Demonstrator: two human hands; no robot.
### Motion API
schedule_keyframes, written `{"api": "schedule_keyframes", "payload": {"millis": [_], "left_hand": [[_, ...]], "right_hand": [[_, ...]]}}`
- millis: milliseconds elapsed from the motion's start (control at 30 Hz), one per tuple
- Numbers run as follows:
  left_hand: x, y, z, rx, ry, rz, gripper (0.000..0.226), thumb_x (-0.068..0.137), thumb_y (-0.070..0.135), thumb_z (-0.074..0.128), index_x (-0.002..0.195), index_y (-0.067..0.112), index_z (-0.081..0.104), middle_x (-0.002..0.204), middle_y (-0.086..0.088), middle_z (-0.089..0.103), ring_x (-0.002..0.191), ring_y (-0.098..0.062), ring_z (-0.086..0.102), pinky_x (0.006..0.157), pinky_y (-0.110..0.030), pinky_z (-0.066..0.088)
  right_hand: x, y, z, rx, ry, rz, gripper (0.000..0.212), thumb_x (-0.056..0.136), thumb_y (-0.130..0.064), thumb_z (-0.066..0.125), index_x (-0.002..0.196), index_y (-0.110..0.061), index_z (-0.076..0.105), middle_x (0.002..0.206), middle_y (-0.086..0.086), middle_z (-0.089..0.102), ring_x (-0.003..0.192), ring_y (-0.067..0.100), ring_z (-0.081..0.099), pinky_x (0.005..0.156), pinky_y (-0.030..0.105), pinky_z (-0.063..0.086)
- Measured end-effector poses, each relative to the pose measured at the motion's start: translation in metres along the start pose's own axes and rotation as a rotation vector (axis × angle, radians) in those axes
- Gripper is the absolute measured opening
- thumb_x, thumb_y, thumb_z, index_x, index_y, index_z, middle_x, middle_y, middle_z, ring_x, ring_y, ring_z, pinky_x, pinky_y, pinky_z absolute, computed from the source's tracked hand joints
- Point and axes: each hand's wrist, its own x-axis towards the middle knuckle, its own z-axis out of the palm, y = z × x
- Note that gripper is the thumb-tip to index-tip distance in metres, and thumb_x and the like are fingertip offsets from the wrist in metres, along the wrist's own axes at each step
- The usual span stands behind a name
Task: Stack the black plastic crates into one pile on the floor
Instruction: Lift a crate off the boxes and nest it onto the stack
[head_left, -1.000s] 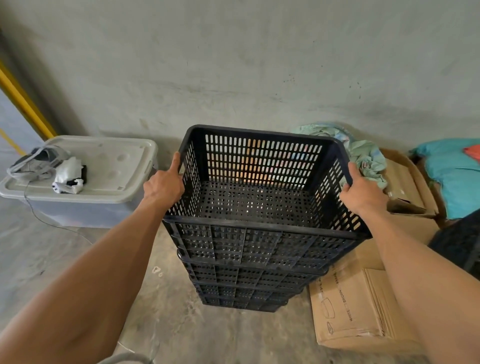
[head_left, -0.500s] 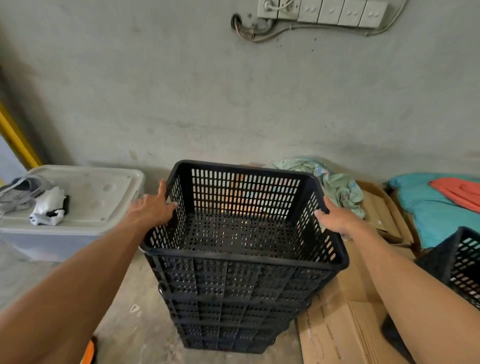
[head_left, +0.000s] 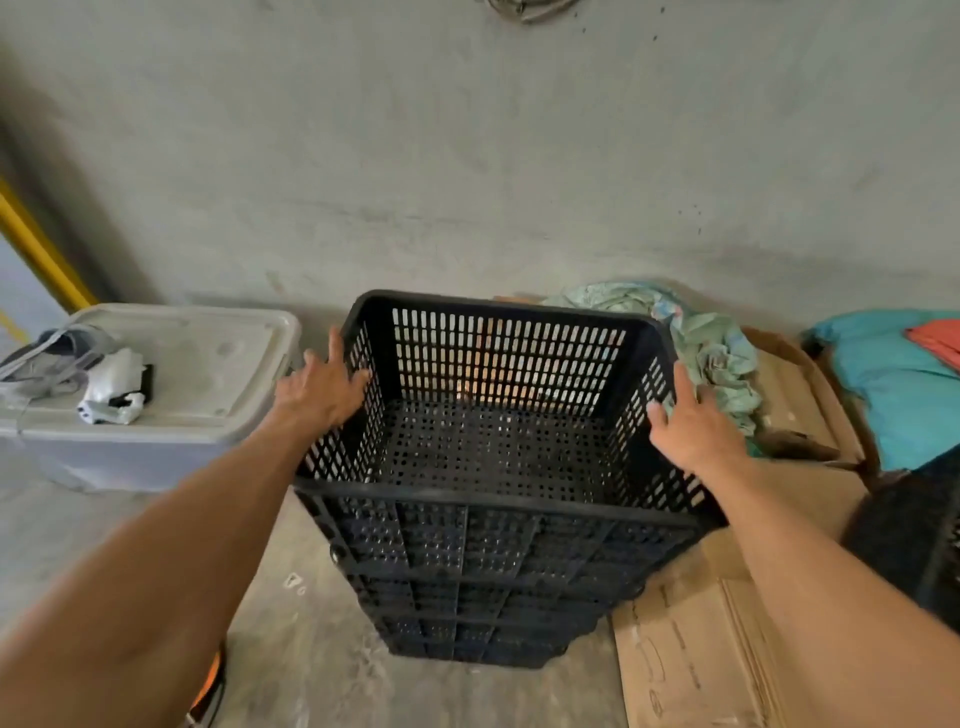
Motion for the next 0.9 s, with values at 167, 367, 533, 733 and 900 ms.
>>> {"api": "schedule_keyframes", "payload": {"millis": [167, 367, 533, 733, 900], "left_hand": [[0.017, 0.008, -0.018, 0.106, 0.033, 0.024, 0.092, 0.093, 0.073, 0.024, 0.156, 0.021, -0.02, 0.162, -0.024, -0.007, 0.145, -0.048, 0.016, 0.117, -0.061, 0.018], [0.039, 0.015, -0.06, 0.023, 0.271, 0.115, 0.092, 0.088, 0.079, 0.004, 0.156, 0.022, -0.017, 0.164, -0.017, -0.006, 0.148, -0.042, 0.011, 0.118, -0.06, 0.006], [0.018, -0.007, 0.011, -0.026, 0.047, 0.058, 0.094, 0.094, 0.066, 0.038, 0.157, 0.022, -0.016, 0.164, -0.018, -0.004, 0.136, -0.045, 0.039, 0.108, -0.059, 0.038], [0.028, -0.009, 0.015, 0.073, 0.102, 0.069, 0.089, 0.094, 0.065, 0.037, 0.158, 0.021, -0.007, 0.161, -0.023, 0.016, 0.125, -0.045, 0.053, 0.097, -0.058, 0.046], [0.027, -0.01, 0.016, 0.088, 0.145, 0.092, 0.09, 0.093, 0.068, 0.032, 0.158, 0.018, -0.006, 0.149, -0.03, 0.036, 0.111, -0.045, 0.061, 0.089, -0.055, 0.051]], "right_hand": [[0.007, -0.003, -0.033, 0.135, -0.127, -0.031, 0.073, 0.101, -0.06, 0.023, 0.16, -0.031, -0.008, 0.166, 0.013, -0.014, 0.153, 0.035, -0.001, 0.121, 0.054, 0.011], [0.018, -0.016, -0.088, 0.186, 0.395, -0.172, 0.077, 0.094, -0.07, 0.008, 0.158, -0.03, -0.006, 0.167, 0.006, -0.007, 0.153, 0.028, -0.007, 0.117, 0.048, -0.004], [0.007, 0.006, 0.001, 0.094, 0.025, 0.023, 0.078, 0.102, -0.054, 0.034, 0.159, -0.029, -0.012, 0.158, 0.022, 0.031, 0.134, 0.042, 0.043, 0.106, 0.052, 0.039], [0.018, 0.004, 0.001, 0.031, 0.095, -0.005, 0.072, 0.104, -0.039, 0.035, 0.159, -0.027, -0.01, 0.127, 0.023, 0.059, 0.092, 0.036, 0.063, 0.074, 0.04, 0.048], [0.019, 0.006, 0.004, -0.029, 0.143, -0.009, 0.074, 0.103, -0.037, 0.036, 0.159, -0.026, -0.01, 0.107, 0.019, 0.064, 0.073, 0.029, 0.055, 0.066, 0.037, 0.047]]}}
